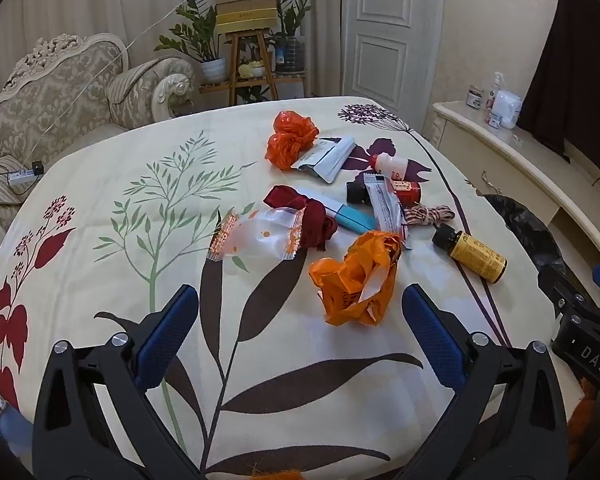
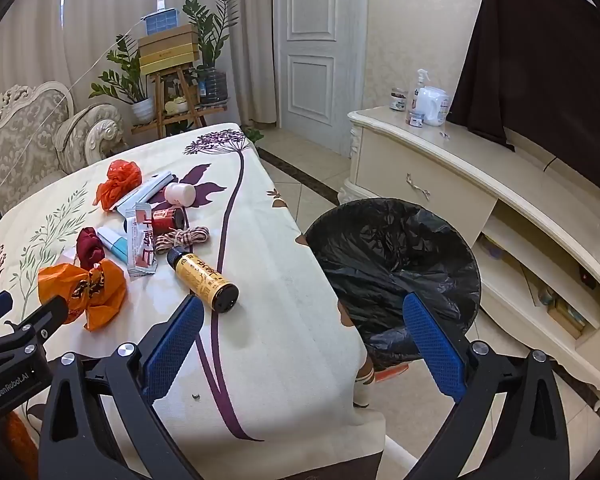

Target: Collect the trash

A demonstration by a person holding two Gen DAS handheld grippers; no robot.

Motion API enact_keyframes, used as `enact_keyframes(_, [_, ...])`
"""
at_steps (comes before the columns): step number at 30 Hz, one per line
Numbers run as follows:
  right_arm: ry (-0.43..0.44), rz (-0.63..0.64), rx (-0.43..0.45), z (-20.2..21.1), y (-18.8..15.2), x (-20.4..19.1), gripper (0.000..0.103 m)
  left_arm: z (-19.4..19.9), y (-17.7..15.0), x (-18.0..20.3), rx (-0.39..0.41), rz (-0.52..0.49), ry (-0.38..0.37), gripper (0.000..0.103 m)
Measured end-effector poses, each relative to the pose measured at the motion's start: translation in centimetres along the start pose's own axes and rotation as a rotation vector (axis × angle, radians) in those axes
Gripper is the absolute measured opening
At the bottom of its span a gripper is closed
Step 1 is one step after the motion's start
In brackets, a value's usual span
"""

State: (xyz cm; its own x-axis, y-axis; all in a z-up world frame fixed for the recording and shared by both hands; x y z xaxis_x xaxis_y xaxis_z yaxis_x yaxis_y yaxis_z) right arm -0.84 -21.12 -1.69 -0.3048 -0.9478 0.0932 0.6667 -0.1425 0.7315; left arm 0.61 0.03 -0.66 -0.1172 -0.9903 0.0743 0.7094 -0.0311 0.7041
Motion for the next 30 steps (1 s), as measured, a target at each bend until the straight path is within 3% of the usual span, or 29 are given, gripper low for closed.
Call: enact_keyframes(30, [0.002, -0.002, -0.003, -0.05, -0.04, -0.02, 0.097, -0.37, -0.01, -0.11, -0.015, 0.007, -0.011, 0.099])
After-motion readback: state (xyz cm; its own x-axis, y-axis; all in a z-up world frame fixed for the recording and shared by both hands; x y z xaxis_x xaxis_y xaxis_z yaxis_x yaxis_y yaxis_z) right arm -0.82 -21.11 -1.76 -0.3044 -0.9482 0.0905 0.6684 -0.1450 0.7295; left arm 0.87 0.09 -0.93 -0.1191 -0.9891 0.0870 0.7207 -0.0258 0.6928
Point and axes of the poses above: each gripper's, at about its wrist camera, not at the fingertips, and z roughly against the way its jaws point, x to its right, y to its top, the point moved 1 cm from there along -z, roughly the way its jaws point, and after that the axes turned 8 degrees about -y, right-handed, at the moved point
